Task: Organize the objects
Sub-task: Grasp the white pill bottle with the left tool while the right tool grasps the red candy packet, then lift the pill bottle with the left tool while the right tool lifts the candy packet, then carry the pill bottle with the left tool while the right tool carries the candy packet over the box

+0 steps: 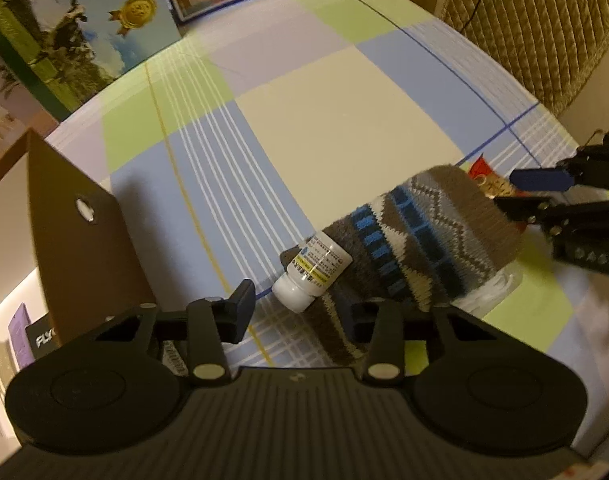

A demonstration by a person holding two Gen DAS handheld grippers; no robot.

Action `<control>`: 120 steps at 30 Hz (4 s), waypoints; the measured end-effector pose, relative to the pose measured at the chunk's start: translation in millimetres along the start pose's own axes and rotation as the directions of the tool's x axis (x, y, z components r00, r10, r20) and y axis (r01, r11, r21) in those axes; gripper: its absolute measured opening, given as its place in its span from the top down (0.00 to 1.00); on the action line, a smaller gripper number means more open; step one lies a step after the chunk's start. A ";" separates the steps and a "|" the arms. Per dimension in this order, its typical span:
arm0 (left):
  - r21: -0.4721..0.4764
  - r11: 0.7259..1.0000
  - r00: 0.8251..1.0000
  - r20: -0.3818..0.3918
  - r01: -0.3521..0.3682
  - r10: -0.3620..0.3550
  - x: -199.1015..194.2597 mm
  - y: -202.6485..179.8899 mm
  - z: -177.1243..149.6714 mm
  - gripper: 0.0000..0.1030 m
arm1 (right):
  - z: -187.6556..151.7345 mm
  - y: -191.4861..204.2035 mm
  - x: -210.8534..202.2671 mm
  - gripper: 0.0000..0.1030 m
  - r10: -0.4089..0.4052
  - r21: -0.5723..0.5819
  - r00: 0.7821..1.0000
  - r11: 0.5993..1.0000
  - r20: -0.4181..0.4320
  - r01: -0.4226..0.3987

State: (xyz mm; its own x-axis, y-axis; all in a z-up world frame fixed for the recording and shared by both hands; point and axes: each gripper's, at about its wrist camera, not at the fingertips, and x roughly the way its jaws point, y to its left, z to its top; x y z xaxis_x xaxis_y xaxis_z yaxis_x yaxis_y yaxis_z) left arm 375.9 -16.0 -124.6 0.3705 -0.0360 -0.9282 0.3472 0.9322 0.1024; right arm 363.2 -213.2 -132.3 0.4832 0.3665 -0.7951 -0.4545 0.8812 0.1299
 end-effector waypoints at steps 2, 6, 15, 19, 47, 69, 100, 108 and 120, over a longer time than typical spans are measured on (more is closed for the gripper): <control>0.014 1.000 1.000 -0.010 0.010 -0.010 5.5 0.0 2.9 0.67 | -1.3 -4.0 -1.0 0.72 -0.013 0.005 1.000 1.000 0.001 0.013; 0.040 0.999 0.999 -0.025 0.031 -0.030 15.6 -2.9 7.8 0.69 | -3.4 -15.8 -6.0 0.72 -0.041 0.038 0.999 0.998 0.005 0.041; -0.041 0.997 0.997 -0.032 0.067 -0.069 27.9 -2.8 15.4 0.78 | -8.1 -34.4 -12.9 0.72 -0.082 0.080 0.997 0.993 0.004 0.081; -0.118 0.991 0.997 -0.029 0.061 -0.065 24.7 0.0 10.3 0.79 | -14.9 -32.2 -17.3 0.76 -0.073 0.069 0.997 0.995 -0.008 0.074; -0.476 0.879 0.989 -0.116 0.023 -0.089 -42.3 -14.7 -157.5 0.78 | -85.6 57.6 -58.8 0.80 0.270 -0.177 0.943 0.936 -0.192 -0.304; -0.497 0.868 0.999 -0.045 0.004 -0.030 -44.9 -28.2 -163.7 0.78 | -93.3 89.2 -49.7 0.71 0.186 -0.249 0.972 0.944 -0.146 -0.217; -0.632 0.775 0.993 0.088 -0.006 0.080 -130.0 36.1 -214.0 0.78 | -44.0 177.4 -81.7 0.74 0.308 -0.351 0.950 0.884 -0.058 -0.308; -0.645 0.764 0.983 0.141 0.000 0.120 -160.9 69.0 -222.9 0.78 | -21.9 215.9 -89.0 0.74 0.370 -0.376 0.929 0.858 -0.023 -0.351; -0.621 0.784 0.962 0.213 -0.001 0.170 -192.8 116.7 -218.8 0.78 | 18.9 269.7 -85.3 0.74 0.429 -0.370 0.903 0.844 0.033 -0.388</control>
State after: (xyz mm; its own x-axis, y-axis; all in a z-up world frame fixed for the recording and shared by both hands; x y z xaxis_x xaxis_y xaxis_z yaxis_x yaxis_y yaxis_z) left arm 156.5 178.6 -12.1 0.5989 0.0476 -0.7994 -0.2637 0.9543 -0.1407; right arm 213.6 -1.1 -18.2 0.2656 0.7185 -0.6429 -0.8480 0.4913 0.1988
